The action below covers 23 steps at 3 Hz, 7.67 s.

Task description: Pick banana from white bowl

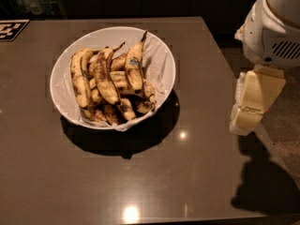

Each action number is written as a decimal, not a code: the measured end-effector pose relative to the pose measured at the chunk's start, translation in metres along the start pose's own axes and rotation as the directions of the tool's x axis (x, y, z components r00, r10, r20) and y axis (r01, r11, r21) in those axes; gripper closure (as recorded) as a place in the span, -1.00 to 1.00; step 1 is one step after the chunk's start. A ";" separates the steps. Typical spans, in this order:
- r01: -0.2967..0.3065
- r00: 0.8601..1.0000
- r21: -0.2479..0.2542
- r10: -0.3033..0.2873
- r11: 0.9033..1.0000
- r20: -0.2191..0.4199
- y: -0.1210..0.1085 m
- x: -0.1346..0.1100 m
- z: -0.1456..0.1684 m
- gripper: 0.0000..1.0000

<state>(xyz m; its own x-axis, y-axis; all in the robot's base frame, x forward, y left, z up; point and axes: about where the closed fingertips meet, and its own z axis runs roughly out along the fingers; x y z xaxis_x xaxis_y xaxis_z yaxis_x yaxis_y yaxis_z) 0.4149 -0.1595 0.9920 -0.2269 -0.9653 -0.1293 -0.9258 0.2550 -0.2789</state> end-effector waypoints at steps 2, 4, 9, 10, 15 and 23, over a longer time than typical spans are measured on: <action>-0.209 0.978 -0.037 0.208 0.977 -0.008 -0.038 -0.025 0.020 -1.00; -0.316 0.948 -0.077 0.317 0.946 0.013 -0.051 -0.036 0.030 -1.00; -0.389 0.921 -0.051 0.389 0.920 0.001 -0.029 -0.095 0.051 -1.00; -0.364 0.931 -0.089 0.365 0.927 -0.008 0.004 -0.127 0.051 -1.00; -0.446 0.891 -0.059 0.450 0.893 0.063 -0.001 -0.201 0.054 -1.00; -0.595 0.803 -0.065 0.589 0.801 -0.092 -0.053 -0.199 0.110 -0.30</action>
Offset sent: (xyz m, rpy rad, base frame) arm 0.0777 0.0131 -0.0173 0.1114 0.1462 -0.5942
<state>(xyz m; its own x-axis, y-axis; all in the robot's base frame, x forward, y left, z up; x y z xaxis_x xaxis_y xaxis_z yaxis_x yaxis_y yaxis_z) 0.5425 0.0257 0.9280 -0.7551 -0.6302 -0.1808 -0.6264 0.7749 -0.0849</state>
